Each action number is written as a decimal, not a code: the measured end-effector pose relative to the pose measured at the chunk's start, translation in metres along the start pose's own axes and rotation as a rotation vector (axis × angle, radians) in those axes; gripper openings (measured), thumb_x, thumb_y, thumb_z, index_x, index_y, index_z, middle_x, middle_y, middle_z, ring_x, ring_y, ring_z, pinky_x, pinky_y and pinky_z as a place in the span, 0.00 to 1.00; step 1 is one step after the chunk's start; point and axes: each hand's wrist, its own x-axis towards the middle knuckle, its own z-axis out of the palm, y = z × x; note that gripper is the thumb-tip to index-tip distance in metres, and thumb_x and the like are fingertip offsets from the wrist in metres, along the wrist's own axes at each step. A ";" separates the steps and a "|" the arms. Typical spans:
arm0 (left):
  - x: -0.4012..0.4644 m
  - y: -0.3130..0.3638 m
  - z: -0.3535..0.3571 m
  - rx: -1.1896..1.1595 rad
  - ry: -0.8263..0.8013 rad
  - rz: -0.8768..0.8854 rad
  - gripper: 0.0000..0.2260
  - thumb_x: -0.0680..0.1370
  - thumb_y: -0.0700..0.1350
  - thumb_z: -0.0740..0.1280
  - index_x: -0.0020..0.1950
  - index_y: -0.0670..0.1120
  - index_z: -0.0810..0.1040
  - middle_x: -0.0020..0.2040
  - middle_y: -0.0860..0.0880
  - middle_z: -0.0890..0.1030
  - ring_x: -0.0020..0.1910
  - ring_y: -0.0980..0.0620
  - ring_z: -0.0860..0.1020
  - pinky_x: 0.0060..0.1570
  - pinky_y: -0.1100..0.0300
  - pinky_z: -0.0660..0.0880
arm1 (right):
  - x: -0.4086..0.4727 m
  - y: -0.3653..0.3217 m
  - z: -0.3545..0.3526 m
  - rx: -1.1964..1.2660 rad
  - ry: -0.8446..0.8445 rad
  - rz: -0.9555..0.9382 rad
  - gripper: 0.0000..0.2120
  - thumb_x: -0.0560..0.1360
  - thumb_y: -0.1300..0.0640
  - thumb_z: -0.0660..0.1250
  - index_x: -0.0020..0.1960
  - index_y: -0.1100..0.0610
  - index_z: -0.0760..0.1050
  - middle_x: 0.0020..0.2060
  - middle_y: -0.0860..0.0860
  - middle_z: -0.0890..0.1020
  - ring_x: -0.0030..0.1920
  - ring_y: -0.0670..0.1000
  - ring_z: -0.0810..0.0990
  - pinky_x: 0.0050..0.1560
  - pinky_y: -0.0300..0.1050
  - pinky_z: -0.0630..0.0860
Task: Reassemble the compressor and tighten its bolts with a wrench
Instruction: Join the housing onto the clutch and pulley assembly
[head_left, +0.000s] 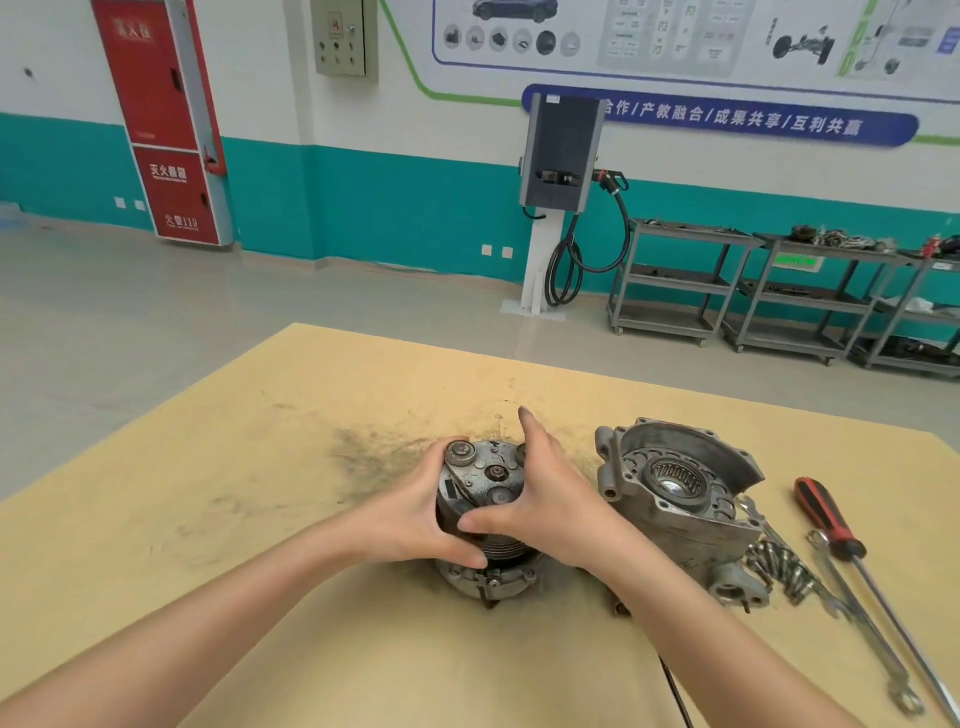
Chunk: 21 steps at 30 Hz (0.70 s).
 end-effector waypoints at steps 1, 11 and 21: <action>0.001 -0.002 0.001 0.008 0.027 0.008 0.47 0.61 0.48 0.82 0.69 0.60 0.55 0.66 0.56 0.73 0.64 0.65 0.72 0.63 0.67 0.69 | 0.001 0.001 -0.001 -0.010 -0.021 0.003 0.63 0.63 0.43 0.80 0.80 0.50 0.38 0.77 0.51 0.55 0.77 0.52 0.56 0.73 0.48 0.60; 0.007 -0.012 0.012 -0.105 0.157 0.084 0.48 0.54 0.50 0.83 0.68 0.59 0.61 0.60 0.59 0.79 0.61 0.58 0.78 0.61 0.53 0.76 | 0.014 0.003 0.010 -0.213 -0.038 -0.033 0.51 0.68 0.30 0.67 0.80 0.48 0.45 0.69 0.54 0.61 0.73 0.57 0.56 0.71 0.54 0.60; 0.008 -0.014 0.021 -0.253 0.177 0.068 0.48 0.52 0.46 0.81 0.67 0.53 0.62 0.58 0.52 0.82 0.58 0.58 0.80 0.53 0.63 0.76 | 0.007 0.014 0.017 0.001 0.097 -0.072 0.59 0.60 0.33 0.75 0.79 0.43 0.43 0.72 0.54 0.57 0.74 0.55 0.60 0.73 0.52 0.62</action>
